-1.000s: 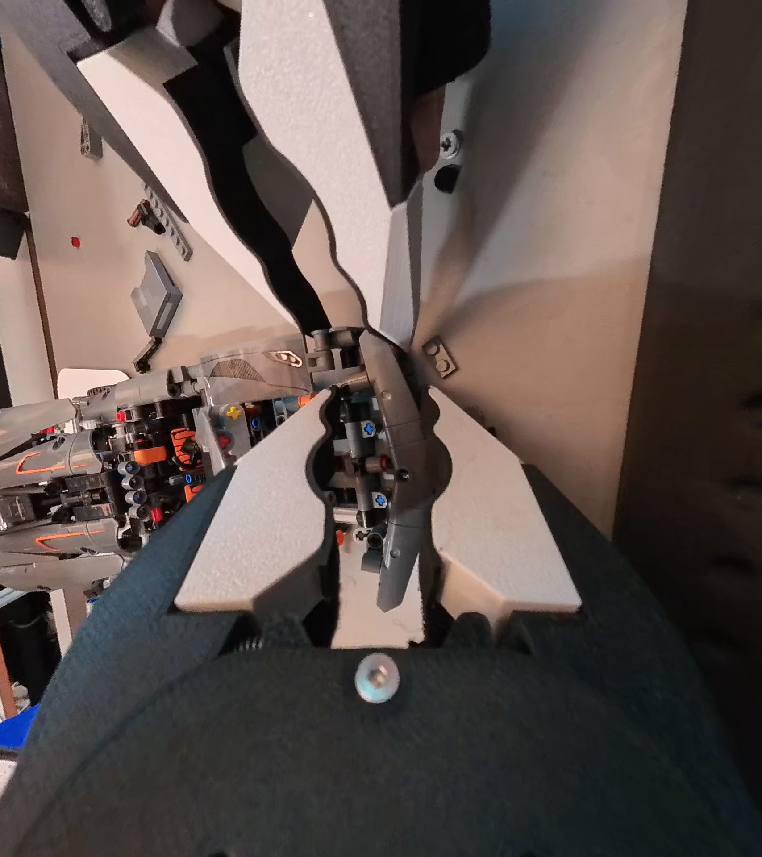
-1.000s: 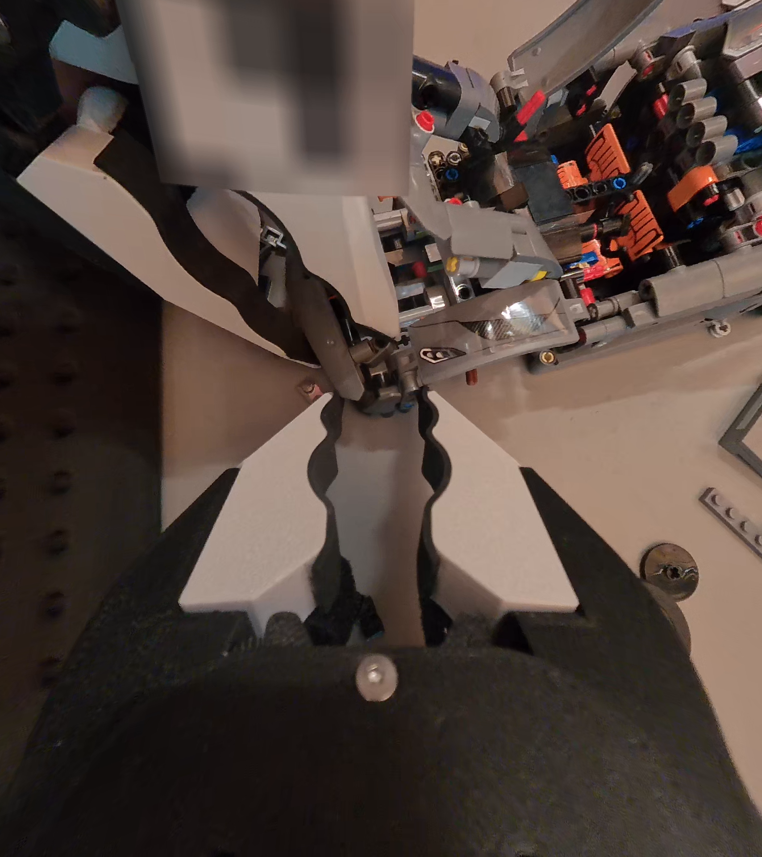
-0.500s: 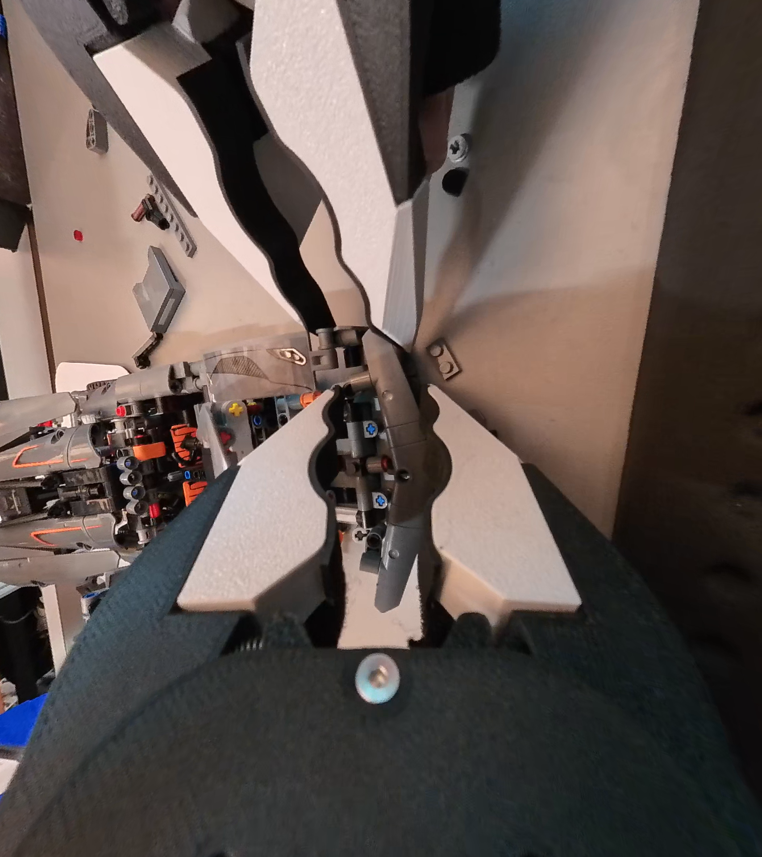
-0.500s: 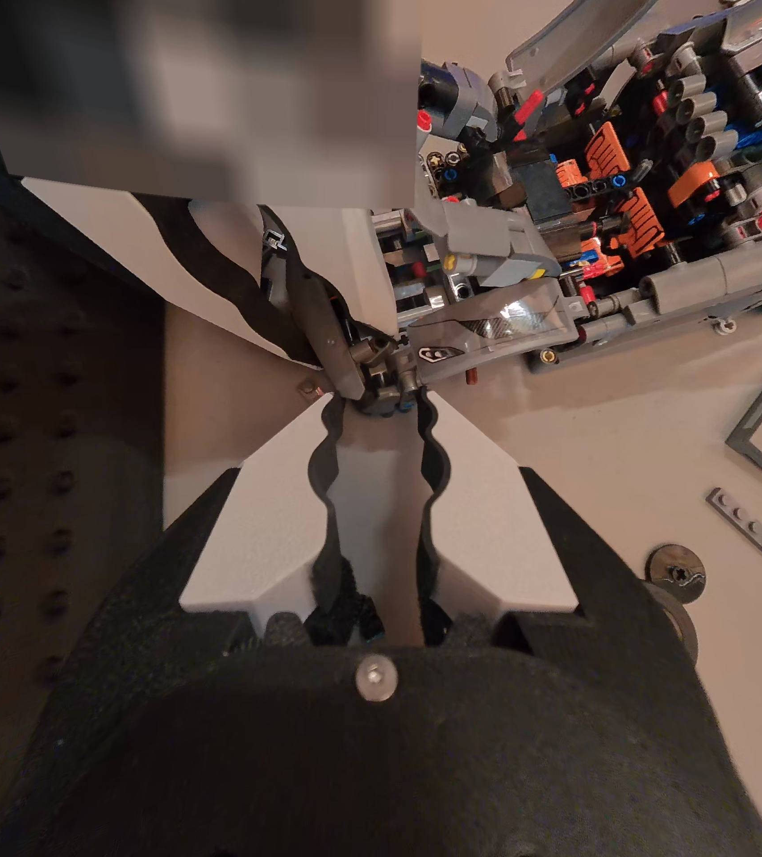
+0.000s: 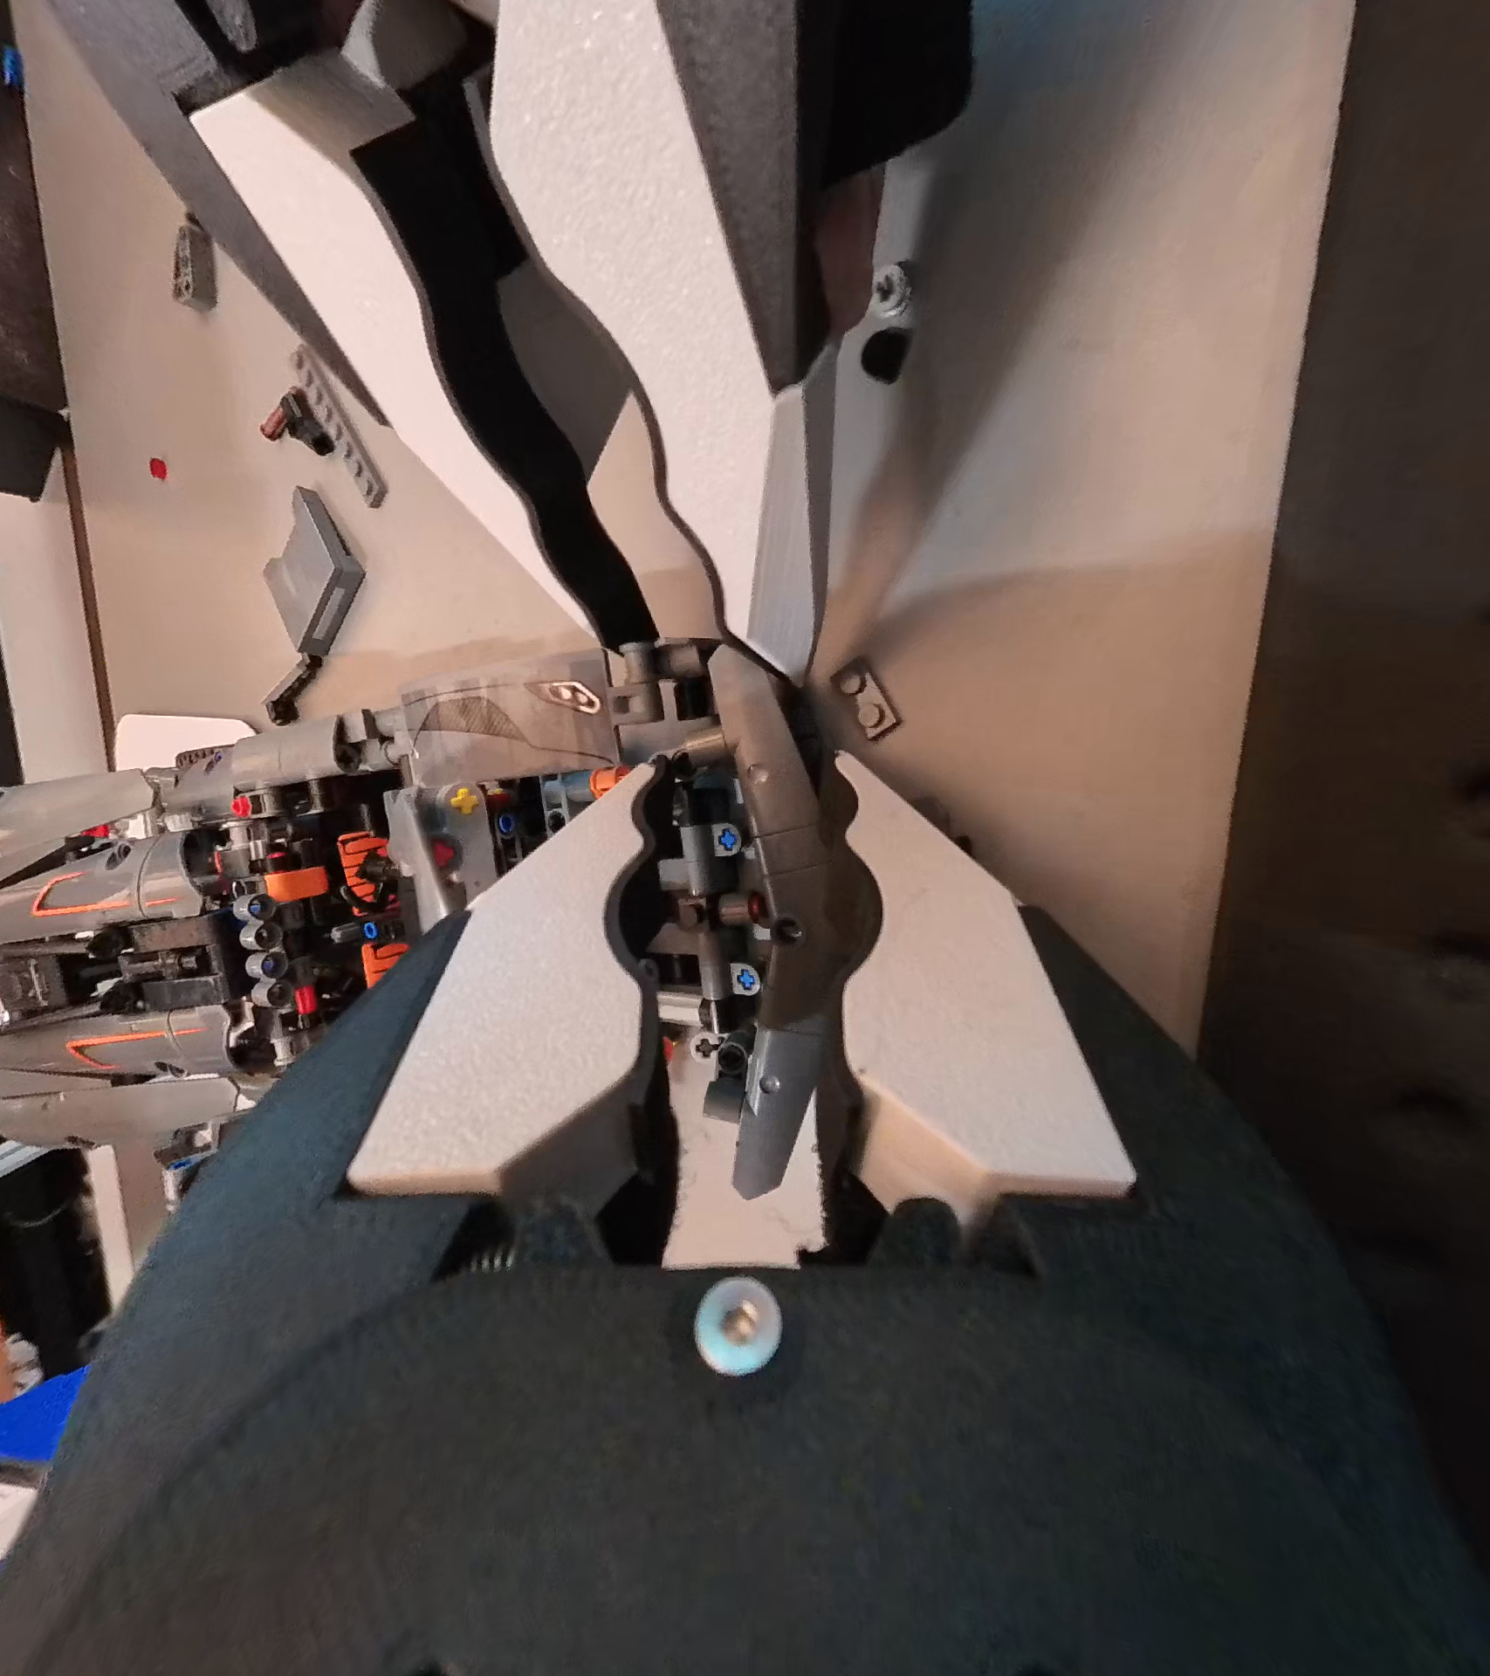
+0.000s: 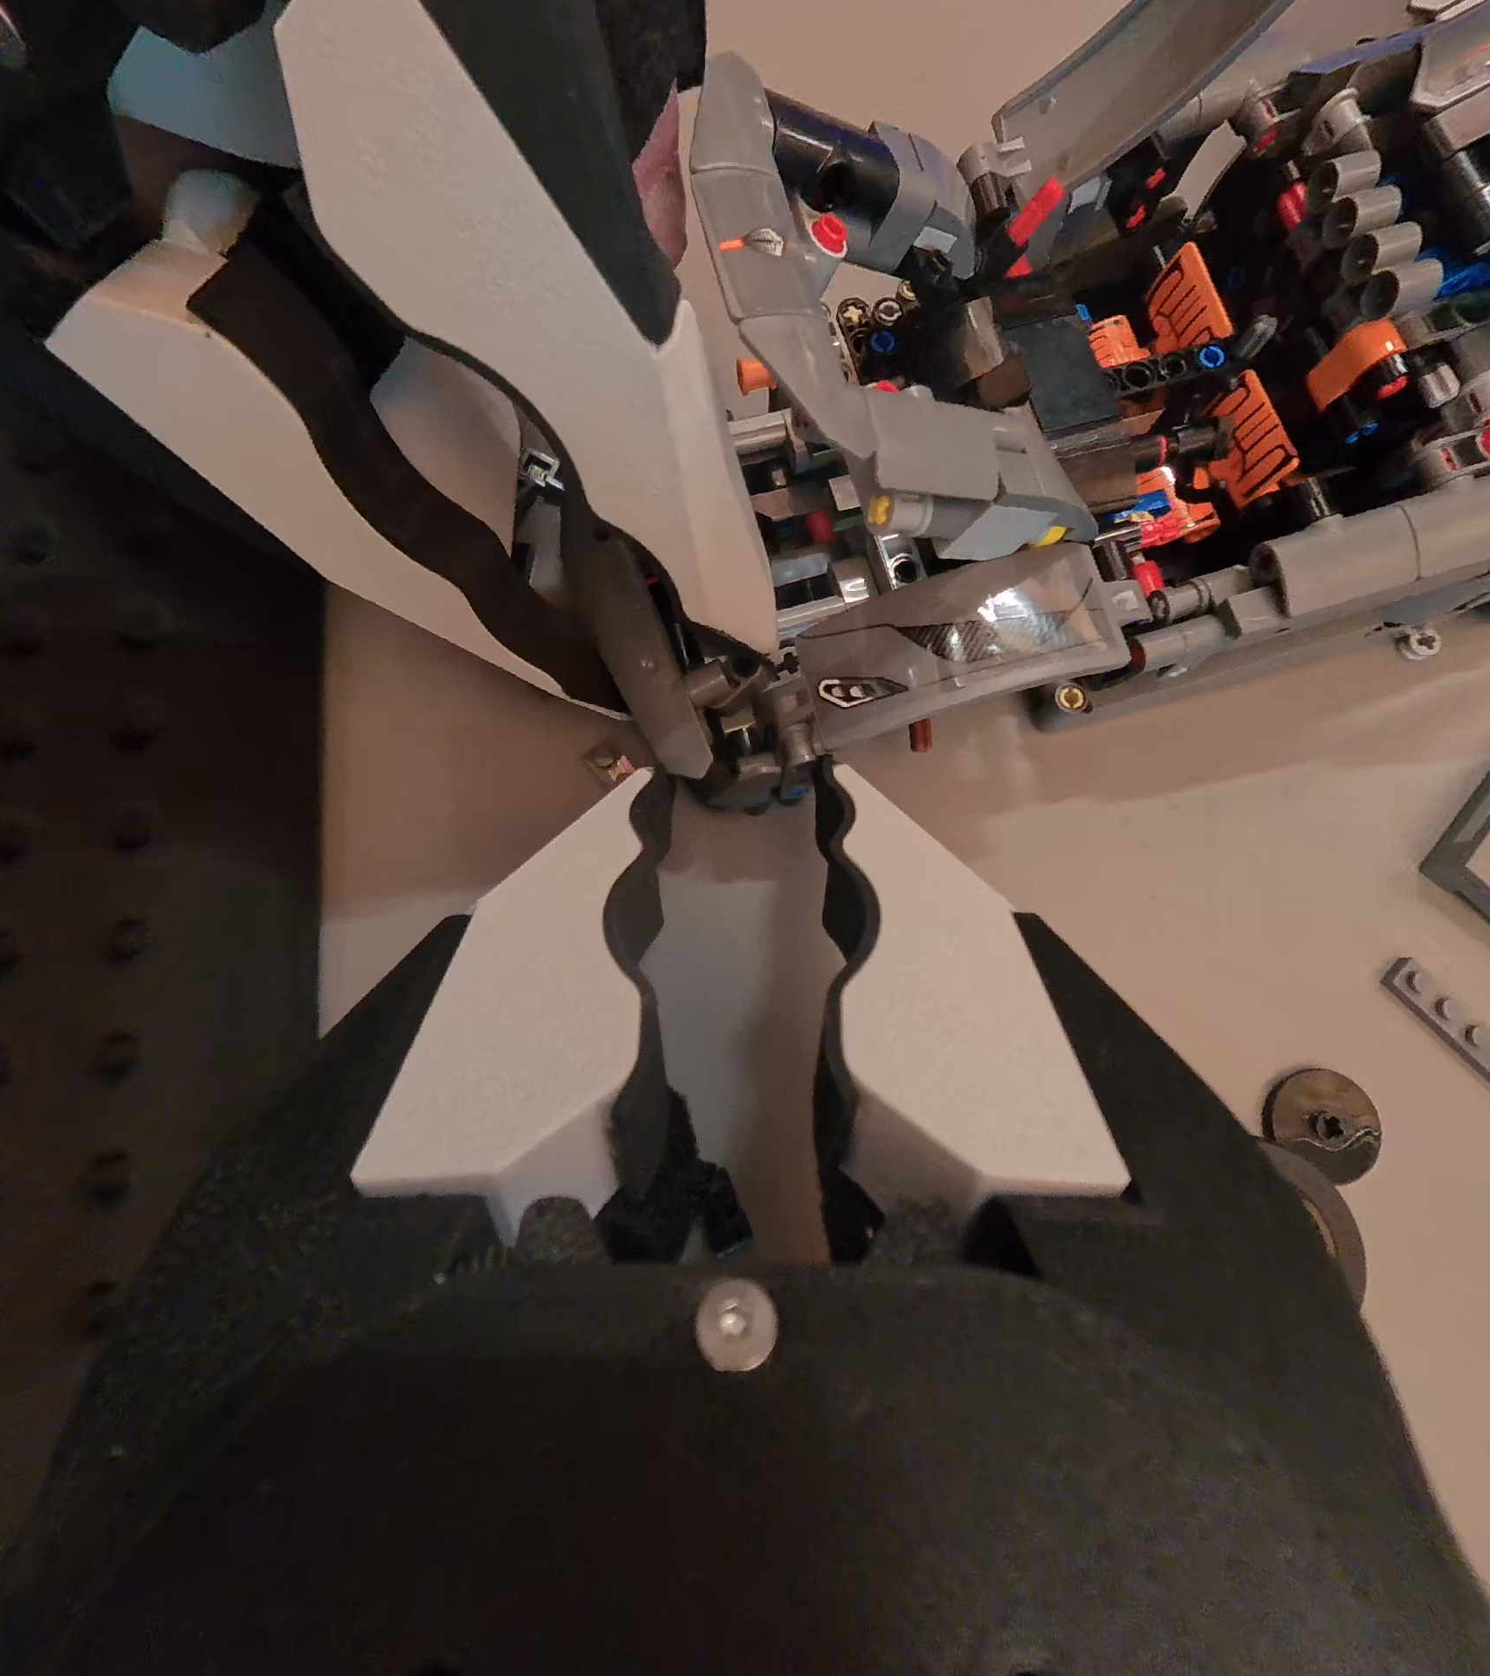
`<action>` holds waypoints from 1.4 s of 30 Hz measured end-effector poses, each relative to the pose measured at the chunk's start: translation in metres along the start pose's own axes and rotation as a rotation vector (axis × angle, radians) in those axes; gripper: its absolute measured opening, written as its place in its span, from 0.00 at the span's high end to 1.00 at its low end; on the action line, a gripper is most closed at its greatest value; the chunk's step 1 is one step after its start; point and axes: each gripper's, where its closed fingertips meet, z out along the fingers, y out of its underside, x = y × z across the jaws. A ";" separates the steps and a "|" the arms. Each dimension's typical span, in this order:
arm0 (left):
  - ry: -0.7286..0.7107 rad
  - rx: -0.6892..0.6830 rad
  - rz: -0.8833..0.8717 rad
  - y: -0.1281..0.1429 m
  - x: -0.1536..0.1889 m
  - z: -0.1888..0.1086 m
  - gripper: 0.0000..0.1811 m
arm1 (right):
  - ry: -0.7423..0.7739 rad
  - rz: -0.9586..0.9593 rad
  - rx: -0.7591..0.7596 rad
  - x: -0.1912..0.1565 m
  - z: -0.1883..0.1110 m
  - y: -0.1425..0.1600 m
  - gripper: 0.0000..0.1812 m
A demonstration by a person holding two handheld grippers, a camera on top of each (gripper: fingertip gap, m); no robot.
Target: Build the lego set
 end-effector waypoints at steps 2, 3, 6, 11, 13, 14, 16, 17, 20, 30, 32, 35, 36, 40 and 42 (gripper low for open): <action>0.000 0.002 -0.001 0.000 0.000 0.000 0.84 | 0.000 0.000 0.000 0.000 0.000 0.000 0.84; 0.003 0.005 -0.007 0.000 0.000 0.000 0.84 | 0.000 0.000 0.000 0.000 0.000 0.000 0.84; -0.002 0.003 0.000 0.000 0.000 0.000 0.84 | 0.001 -0.002 0.001 0.000 0.000 0.000 0.84; -0.002 0.006 -0.005 0.000 0.000 0.000 0.84 | 0.000 0.000 0.002 0.000 -0.001 0.000 0.84; -0.001 0.005 -0.001 0.000 0.000 0.000 0.84 | -0.002 -0.001 0.005 0.000 -0.001 0.000 0.84; 0.000 0.008 0.001 0.000 0.001 -0.001 0.84 | -0.004 -0.001 0.007 0.000 -0.001 0.000 0.83; 0.013 -0.001 0.004 0.002 0.002 -0.003 0.84 | 0.006 -0.005 -0.016 0.001 0.000 0.005 0.88; 0.021 -0.011 0.001 0.003 0.002 -0.005 0.83 | 0.013 -0.012 -0.035 0.002 0.001 0.008 0.88; 0.038 0.007 -0.015 0.005 -0.001 -0.019 0.81 | 0.010 -0.006 -0.034 0.001 0.002 0.009 0.85; 0.020 -0.067 -0.079 0.078 0.000 -0.051 0.83 | 0.017 -0.034 0.021 -0.005 -0.014 0.003 0.88; 0.019 -0.041 -0.104 0.080 0.001 -0.053 0.83 | 0.016 -0.044 0.058 -0.006 -0.020 -0.003 0.89; 0.040 -0.038 -0.116 0.080 0.004 -0.047 0.81 | 0.011 -0.084 0.107 -0.012 -0.022 -0.014 0.88; 0.054 -0.021 -0.125 0.077 0.006 -0.045 0.81 | 0.012 -0.086 0.103 -0.013 -0.020 -0.014 0.88; 0.049 -0.011 -0.132 0.072 0.009 -0.037 0.82 | 0.014 -0.100 0.095 -0.015 -0.015 -0.015 0.87; 0.027 -0.014 -0.116 0.072 0.008 -0.036 0.83 | 0.016 -0.106 0.096 -0.016 -0.014 -0.016 0.88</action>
